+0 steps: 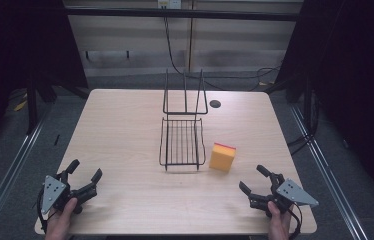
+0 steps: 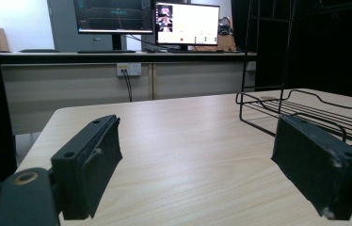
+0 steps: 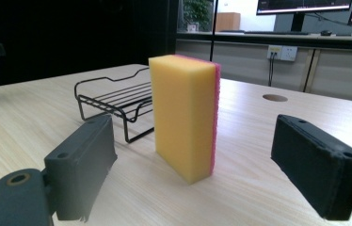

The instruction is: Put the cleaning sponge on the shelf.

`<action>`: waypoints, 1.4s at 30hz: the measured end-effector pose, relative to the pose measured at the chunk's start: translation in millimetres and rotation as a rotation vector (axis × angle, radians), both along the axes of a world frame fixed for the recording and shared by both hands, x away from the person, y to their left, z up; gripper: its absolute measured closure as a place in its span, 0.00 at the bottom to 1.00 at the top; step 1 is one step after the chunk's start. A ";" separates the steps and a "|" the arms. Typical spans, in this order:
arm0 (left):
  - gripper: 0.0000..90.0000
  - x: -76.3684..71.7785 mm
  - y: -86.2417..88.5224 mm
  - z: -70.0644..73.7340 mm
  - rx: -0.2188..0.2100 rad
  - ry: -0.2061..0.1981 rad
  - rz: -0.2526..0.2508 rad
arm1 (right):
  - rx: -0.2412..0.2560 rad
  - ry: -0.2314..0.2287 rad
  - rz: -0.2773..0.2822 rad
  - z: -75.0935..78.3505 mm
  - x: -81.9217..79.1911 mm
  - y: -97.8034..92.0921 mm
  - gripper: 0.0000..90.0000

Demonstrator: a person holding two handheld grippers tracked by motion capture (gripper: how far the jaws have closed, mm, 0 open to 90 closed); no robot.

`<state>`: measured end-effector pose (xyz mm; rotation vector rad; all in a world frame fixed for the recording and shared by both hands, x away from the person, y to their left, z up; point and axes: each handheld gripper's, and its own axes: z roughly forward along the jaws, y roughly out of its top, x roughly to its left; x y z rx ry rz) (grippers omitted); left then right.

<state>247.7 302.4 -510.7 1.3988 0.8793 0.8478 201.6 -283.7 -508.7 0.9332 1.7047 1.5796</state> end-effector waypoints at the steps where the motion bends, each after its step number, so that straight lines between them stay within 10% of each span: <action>1: 0.17 0.0 0.0 0.0 0.000 0.000 0.000 | 0.000 0.000 0.000 0.0 0.0 0.0 0.15; 16: 0.17 0.0 0.1 0.0 0.000 0.000 -0.002 | -0.021 0.096 -0.064 2.4 3.3 -3.7 0.15; 31: 0.17 0.1 0.0 0.0 -0.001 0.000 -0.002 | 0.052 0.196 0.145 9.0 10.4 -2.0 0.21; 42: 0.17 0.0 0.1 0.1 0.000 0.001 -0.002 | 0.003 0.202 0.214 18.8 20.3 0.4 0.25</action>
